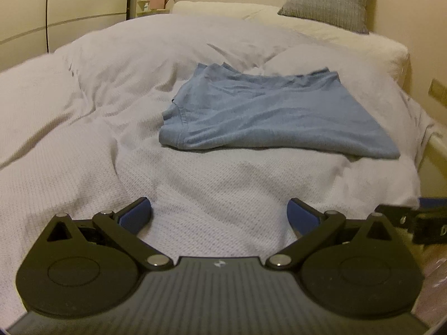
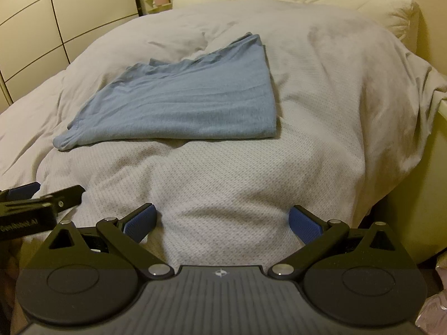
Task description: Fold clothes
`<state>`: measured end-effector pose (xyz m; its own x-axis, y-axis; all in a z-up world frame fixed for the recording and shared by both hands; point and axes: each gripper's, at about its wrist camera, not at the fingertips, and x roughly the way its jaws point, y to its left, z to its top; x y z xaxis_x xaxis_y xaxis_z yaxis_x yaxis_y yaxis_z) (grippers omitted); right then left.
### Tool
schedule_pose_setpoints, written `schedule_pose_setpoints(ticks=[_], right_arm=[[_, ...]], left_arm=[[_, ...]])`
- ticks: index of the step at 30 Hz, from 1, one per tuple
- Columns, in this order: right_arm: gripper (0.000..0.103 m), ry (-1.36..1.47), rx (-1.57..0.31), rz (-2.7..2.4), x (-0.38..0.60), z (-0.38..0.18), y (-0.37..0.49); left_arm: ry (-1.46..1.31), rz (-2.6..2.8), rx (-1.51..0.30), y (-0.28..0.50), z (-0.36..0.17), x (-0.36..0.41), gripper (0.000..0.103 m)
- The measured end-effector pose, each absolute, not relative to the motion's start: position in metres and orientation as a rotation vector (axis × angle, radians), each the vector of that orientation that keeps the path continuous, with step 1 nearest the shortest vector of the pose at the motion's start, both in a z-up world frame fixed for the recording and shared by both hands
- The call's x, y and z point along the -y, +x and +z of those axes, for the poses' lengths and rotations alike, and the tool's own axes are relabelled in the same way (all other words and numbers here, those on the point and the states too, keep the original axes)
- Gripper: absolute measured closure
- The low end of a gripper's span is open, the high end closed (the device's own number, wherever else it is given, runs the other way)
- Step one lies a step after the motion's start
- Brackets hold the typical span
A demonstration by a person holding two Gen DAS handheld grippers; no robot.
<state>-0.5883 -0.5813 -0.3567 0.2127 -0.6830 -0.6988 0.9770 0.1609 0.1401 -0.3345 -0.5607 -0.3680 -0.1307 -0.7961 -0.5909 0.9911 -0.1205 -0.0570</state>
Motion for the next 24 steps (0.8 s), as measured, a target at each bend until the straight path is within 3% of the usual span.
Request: schedule_pose_setpoints(ticks=[24], right_arm=[[0.000,0.592,-0.423,-1.300,0.493,-0.273,-0.607]], left_arm=[[0.456,-1.632,-0.524,-0.341,-0.293,0.467,0.001]])
